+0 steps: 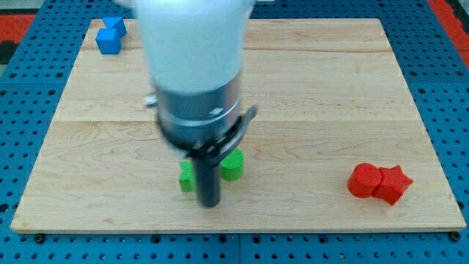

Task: Move the green circle diagonal top left of the red circle

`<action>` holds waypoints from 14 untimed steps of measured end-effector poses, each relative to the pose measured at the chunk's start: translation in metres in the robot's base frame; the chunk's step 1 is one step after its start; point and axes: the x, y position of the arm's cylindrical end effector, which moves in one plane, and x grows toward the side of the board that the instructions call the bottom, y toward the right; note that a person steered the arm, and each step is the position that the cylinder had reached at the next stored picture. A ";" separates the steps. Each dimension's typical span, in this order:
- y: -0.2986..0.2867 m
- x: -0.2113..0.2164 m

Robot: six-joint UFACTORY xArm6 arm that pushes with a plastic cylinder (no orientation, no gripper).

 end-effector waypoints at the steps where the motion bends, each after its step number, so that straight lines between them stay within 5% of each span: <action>1: -0.072 0.020; 4: 0.005 -0.056; 9: 0.184 -0.117; 14: 0.119 -0.190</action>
